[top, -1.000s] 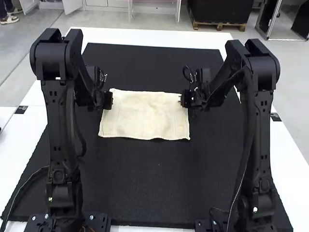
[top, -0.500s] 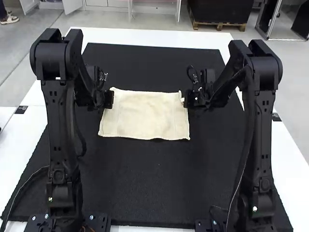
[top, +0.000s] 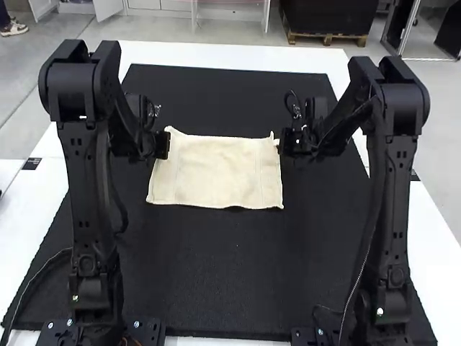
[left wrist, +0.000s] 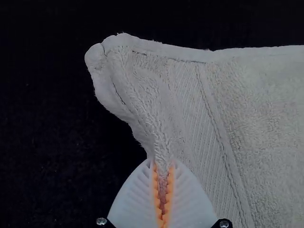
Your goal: Fold the towel.
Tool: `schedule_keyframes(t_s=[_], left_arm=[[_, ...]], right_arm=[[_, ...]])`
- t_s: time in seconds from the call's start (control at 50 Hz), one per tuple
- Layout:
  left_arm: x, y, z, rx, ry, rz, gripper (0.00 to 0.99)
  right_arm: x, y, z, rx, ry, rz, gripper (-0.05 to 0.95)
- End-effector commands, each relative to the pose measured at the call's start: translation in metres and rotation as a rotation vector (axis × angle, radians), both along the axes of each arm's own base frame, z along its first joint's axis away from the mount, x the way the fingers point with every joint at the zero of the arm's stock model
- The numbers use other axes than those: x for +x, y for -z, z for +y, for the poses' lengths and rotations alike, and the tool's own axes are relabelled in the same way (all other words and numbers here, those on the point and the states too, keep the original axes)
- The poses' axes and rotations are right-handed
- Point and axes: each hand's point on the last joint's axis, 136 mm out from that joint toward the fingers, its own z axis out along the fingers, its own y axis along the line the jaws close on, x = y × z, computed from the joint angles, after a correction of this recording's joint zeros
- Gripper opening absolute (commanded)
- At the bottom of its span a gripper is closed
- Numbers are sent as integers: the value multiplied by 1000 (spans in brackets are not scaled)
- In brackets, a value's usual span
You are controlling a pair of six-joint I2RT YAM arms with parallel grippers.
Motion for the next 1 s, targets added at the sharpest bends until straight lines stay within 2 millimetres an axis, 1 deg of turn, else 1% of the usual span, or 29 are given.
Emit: schedule_keyframes(t_s=[0.0, 0.06, 0.24, 0.44, 0.56, 0.74, 0.98], left_arm=[[1, -21, -1, -25, 16, -37, 21], [-1, -25, -2, -31, 19, -41, 21], [-7, -34, -4, -41, 21, -44, 20], [-20, -40, -9, -50, 40, -34, 20], [-29, -42, -10, -47, 42, -32, 20], [-43, -48, -11, -46, 42, -38, 21], [-56, -64, -12, -42, 41, -69, 21]], right_arm=[[1, -30, -3, 28, -3, -47, -20], [-1, -36, -3, 31, -2, -57, -20], [-6, -48, -4, 40, -5, -70, -20], [-11, -66, -19, 52, 13, -93, -20], [-20, -67, -25, 61, 11, -72, -20], [-32, -72, -29, 71, 3, -67, -20], [-48, -76, -30, 88, -23, -36, -18]])
